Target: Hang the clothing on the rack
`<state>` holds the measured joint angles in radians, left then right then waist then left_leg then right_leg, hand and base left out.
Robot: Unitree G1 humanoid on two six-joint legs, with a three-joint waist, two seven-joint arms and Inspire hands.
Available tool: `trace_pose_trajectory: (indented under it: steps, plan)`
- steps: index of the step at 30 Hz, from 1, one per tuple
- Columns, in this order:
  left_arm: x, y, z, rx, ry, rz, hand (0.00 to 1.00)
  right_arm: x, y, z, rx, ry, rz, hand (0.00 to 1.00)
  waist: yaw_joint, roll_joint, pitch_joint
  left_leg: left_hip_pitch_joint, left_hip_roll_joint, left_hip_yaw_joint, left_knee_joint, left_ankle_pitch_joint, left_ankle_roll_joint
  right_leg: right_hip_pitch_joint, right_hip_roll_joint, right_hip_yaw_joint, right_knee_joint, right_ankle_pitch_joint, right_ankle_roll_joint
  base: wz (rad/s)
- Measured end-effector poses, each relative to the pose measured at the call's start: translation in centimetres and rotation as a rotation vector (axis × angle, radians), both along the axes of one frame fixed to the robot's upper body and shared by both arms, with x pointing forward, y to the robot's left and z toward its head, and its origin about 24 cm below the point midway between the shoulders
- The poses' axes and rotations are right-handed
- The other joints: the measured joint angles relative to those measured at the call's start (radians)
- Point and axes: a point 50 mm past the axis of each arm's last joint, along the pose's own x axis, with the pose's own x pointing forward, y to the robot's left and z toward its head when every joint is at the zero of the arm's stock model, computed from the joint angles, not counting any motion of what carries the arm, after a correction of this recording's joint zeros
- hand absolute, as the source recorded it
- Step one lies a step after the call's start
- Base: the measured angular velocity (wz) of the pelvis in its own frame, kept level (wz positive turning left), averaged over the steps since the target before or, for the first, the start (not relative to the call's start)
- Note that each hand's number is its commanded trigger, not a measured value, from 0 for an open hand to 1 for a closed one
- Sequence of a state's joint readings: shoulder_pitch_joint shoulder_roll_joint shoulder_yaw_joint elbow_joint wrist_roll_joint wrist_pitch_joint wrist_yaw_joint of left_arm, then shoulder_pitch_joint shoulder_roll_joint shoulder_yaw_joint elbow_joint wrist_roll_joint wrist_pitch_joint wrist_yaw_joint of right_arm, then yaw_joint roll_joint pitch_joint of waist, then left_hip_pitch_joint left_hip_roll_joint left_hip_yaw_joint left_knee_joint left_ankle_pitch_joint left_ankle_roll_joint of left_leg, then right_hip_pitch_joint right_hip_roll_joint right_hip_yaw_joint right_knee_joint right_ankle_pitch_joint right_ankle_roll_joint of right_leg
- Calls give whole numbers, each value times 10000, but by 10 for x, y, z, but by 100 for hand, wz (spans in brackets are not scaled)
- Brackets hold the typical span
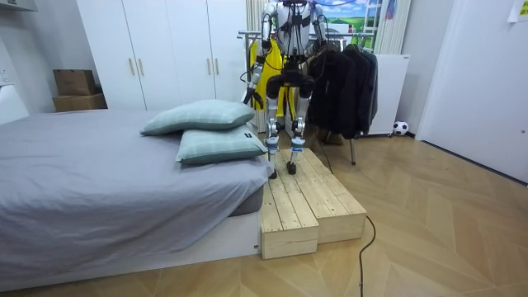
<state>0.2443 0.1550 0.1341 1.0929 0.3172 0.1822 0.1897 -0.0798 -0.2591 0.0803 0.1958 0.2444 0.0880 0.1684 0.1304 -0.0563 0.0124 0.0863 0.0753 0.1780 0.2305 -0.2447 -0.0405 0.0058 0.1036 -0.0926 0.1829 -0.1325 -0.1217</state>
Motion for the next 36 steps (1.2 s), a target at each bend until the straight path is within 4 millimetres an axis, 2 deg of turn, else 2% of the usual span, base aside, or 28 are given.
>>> trace_pose_trajectory:
  steps: [4, 11, 15, 19, 27, 31, 36]
  plan:
    - [0, 0, 0, -15, -2, -19, 0, 0, 2, -7, 321, 338, 112, 100, 8, 27, 19, 13, -2, -11, 0, 0, 0, 19, -9, -40, -22, -1, -1, 0]
    - [4, -1, 0, -139, -54, -198, 0, 8, -5, -25, 196, 1289, -91, 100, 111, 43, 29, -44, -7, -28, -8, 4, -6, -14, -28, -135, -16, -2, -1, 2]
    - [6, -1, 0, -265, -97, -188, 0, 10, -7, -25, 159, 1331, -145, 100, 125, 32, 22, -29, -9, -58, -22, 10, -16, 27, -38, -223, -109, -1, -1, 7]
    - [8, 0, 0, -404, -180, -214, 0, 12, -9, -24, 110, 1321, -194, 100, 145, 31, 22, -29, -31, -269, -28, 17, -28, 113, -61, -358, -124, -4, -2, 11]
    - [11, 0, 1, -498, -279, -233, 0, 27, -13, -24, 215, 1546, -388, 100, 206, 6, 2, -33, -47, -446, -29, 41, -60, 138, -73, -474, -114, -9, -11, 4]
    - [12, 1, 1, -452, -280, -386, 0, 25, -16, -28, 322, 1772, -529, 100, 337, -15, -28, -26, -46, -474, -41, 55, -79, 183, -73, -492, -112, -8, -14, 0]
    - [11, 0, 1, -459, -279, -396, 0, 22, -19, -33, 308, 2010, -637, 100, 417, -1, -22, 120, -48, -496, -103, 60, -88, 317, -72, -518, -157, -12, -18, 0]
